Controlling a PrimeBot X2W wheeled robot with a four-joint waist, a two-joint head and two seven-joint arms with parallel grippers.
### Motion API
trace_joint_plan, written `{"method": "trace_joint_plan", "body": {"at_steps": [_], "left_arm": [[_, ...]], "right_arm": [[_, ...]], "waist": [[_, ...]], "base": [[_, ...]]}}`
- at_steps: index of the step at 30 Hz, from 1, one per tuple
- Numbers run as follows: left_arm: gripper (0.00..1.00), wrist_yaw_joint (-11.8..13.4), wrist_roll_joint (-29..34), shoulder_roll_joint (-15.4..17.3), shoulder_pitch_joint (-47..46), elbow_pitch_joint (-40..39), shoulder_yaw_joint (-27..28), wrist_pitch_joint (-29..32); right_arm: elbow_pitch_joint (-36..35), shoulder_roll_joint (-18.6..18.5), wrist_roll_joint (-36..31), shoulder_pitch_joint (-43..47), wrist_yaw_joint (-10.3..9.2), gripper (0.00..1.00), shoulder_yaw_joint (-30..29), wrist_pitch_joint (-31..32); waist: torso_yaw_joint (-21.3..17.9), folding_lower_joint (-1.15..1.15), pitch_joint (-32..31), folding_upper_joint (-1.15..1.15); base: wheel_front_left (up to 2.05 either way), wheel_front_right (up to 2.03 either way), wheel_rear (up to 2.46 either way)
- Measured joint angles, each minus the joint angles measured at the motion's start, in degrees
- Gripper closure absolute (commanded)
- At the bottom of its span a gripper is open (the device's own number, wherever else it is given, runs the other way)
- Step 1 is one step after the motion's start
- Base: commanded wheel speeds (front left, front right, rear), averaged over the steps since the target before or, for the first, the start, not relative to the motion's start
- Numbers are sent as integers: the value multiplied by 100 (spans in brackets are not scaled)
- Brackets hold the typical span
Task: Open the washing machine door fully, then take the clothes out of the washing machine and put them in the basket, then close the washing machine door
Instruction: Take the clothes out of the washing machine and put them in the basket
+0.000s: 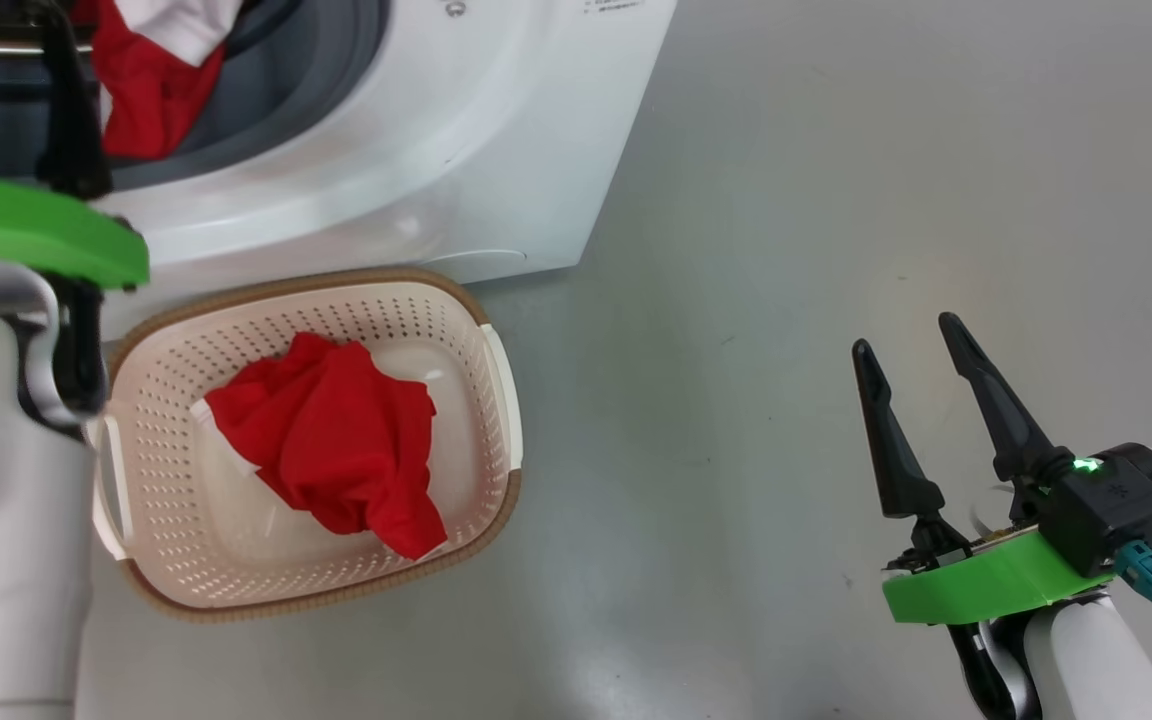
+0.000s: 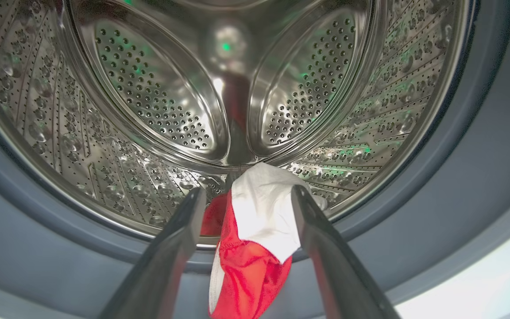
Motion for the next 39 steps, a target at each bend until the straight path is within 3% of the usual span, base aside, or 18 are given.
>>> {"method": "trace_joint_plan", "body": {"at_steps": [12,28,39], "left_arm": [[0,-196,-162,181,-1015,1262,18,303],[0,-500,-480,335,-1940,2815,-86,1686],[0,-445,-302,530,-1951,3273,-335,1770]], "right_arm": [[88,-7,36,-197,0,0,190,0],[247,-7,38,-300,0,0,378,0],[271,-4,56,-298,0,0,515,0]], "waist": [[-185,0,216,0],[-539,0,273,0],[-736,0,281,0]], "base": [[0,0,0],[0,0,0],[0,0,0]]}}
